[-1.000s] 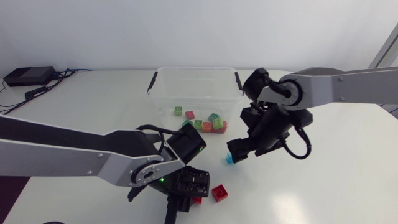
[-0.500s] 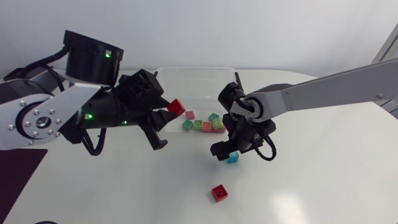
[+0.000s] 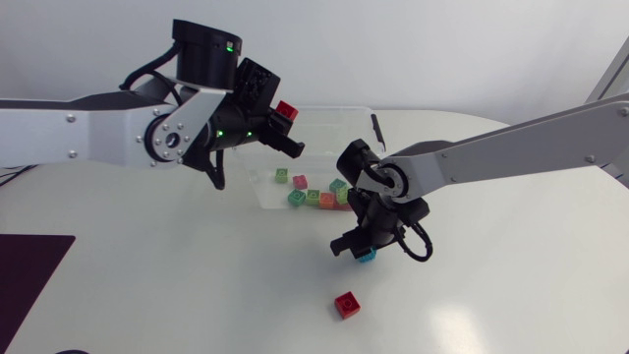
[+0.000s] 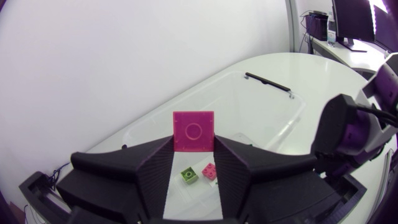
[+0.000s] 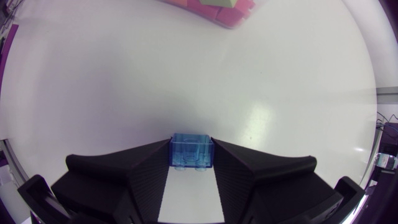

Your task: Pick up the duplo bricks and place them in the container

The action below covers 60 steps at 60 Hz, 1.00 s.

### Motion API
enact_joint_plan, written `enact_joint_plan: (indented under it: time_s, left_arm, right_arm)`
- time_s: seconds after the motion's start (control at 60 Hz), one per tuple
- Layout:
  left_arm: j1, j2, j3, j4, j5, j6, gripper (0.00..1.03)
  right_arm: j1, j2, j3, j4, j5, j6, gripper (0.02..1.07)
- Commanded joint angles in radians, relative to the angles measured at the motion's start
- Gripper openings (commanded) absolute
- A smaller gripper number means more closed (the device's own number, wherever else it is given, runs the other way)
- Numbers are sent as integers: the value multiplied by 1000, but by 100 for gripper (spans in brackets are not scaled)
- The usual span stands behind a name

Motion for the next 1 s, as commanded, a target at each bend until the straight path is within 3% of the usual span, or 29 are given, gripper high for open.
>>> enact_joint_plan:
  time_s: [0.0,0.033,0.083,0.1,0.117,0.15,0.167,0.35,0.5,0.667,0.983]
  left_arm:
    - [10,80,73,26,-34,-38,17]
    - [12,95,86,24,-36,-40,17]
    - [18,146,124,29,-76,-61,30]
    - [18,175,152,18,-94,-67,47]
    - [18,179,158,17,-97,-71,51]
    - [23,210,187,11,-113,-81,91]
    - [23,219,195,9,-122,-84,101]
    - [41,213,216,-26,-146,-121,100]
    - [61,95,165,-123,-122,-118,99]
    - [98,-98,86,-249,-68,-126,99]
    - [104,-307,-111,-266,-70,-158,99]
  right_arm:
    - [7,-60,-45,-21,7,-17,40]
    - [4,-94,-50,-33,11,-22,40]
    - [-6,-160,-45,-76,13,-34,39]
    - [-9,-181,-42,-92,14,-38,39]
    - [-9,-189,-40,-95,14,-40,39]
    - [-19,-240,-20,-135,16,-48,39]
    - [-24,-257,-11,-151,16,-51,39]
    - [-81,-382,164,-276,14,-92,39]
    - [-91,-387,282,-276,11,-107,39]
    - [-81,-332,371,-162,10,-110,39]
    - [-42,-128,466,33,10,-133,39]
